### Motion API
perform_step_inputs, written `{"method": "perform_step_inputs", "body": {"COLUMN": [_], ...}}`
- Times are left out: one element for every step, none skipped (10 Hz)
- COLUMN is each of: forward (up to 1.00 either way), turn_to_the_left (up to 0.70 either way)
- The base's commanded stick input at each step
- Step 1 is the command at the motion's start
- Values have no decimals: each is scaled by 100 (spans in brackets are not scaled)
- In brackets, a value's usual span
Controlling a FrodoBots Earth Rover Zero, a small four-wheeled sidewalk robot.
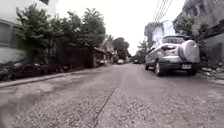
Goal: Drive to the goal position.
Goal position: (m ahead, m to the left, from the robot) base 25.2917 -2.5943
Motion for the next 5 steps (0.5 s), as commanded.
{"method": "perform_step_inputs", "body": {"forward": [100, 100, 100, 100, 100], "turn_to_the_left": [0, 0, 0, -25, -27]}}
